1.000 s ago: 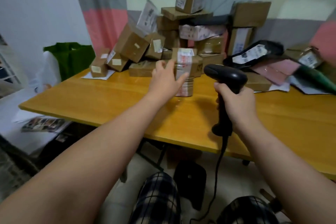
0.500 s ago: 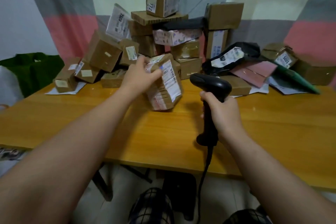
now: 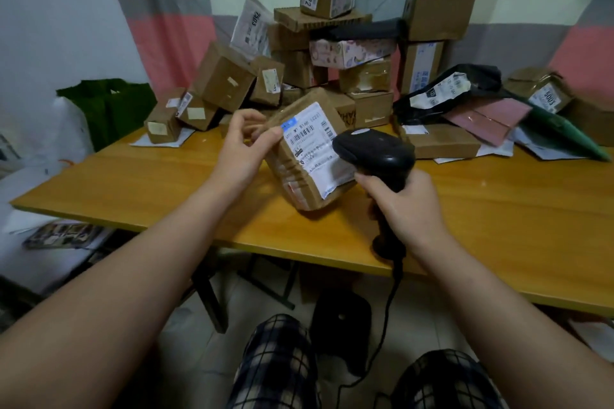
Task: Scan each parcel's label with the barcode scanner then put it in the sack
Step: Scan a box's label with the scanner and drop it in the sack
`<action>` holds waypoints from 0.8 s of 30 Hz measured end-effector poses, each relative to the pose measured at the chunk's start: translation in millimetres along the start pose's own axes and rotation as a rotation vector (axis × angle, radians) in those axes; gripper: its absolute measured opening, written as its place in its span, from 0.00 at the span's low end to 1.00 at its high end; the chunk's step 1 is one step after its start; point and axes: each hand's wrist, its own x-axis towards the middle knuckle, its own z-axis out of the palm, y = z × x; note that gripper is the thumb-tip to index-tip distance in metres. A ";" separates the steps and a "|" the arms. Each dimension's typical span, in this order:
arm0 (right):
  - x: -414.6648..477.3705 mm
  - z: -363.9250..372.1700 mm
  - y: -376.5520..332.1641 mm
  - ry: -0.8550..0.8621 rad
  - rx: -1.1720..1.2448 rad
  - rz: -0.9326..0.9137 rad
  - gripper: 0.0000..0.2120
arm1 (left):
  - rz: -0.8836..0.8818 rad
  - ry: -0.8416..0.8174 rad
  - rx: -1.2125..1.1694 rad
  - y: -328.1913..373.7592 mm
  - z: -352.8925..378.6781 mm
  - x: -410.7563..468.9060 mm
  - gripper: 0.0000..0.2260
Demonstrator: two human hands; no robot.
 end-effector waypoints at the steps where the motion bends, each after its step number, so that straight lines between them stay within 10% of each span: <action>1: -3.3 2.0 -1.6 -0.012 -0.033 -0.045 0.04 | 0.031 -0.009 0.019 4.4 -0.7 -0.5 0.13; 24: -22.7 -33.6 -63.1 -0.112 -0.405 -0.069 0.11 | -0.018 0.096 0.039 8.7 6.3 1.3 0.10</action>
